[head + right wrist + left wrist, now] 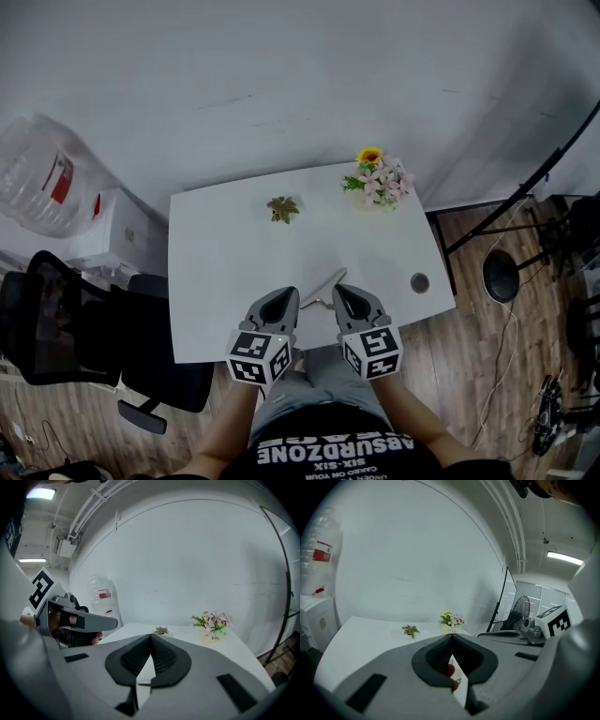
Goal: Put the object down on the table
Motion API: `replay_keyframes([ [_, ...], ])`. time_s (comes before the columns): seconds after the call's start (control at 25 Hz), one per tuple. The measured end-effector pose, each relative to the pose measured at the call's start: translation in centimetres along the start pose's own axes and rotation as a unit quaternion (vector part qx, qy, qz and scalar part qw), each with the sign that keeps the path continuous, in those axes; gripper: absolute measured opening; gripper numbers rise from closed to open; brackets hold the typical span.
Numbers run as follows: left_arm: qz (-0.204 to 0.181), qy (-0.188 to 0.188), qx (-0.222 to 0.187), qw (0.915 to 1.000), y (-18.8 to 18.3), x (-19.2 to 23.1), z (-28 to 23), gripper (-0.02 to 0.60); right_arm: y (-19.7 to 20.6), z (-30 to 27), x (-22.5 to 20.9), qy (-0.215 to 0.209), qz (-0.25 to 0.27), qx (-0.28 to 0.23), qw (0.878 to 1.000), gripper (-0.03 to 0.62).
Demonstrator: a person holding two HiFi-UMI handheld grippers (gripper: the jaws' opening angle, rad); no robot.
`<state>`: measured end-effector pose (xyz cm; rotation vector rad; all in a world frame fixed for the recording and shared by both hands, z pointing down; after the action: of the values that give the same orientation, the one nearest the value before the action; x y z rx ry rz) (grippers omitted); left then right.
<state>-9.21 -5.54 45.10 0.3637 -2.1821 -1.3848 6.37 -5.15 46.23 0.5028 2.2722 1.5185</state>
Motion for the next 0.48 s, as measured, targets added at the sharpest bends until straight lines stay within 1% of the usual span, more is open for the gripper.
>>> replay_keyframes([
  [0.48,-0.002,0.003,0.001,1.0,0.2,-0.45,0.43,0.005,0.2,0.48,0.47,-0.003,-0.001,-0.001,1.0,-0.002],
])
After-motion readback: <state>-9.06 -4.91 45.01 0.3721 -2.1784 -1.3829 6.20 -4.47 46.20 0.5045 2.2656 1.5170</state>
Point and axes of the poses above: the fingertips, and each gripper's own axes: z backward along the fingers, x to its left, y out of its underside, the point moved 7 cm from there along z, backward along the fingers, and after that the axes turned 1 degree about -y, right-handed, at the moved point
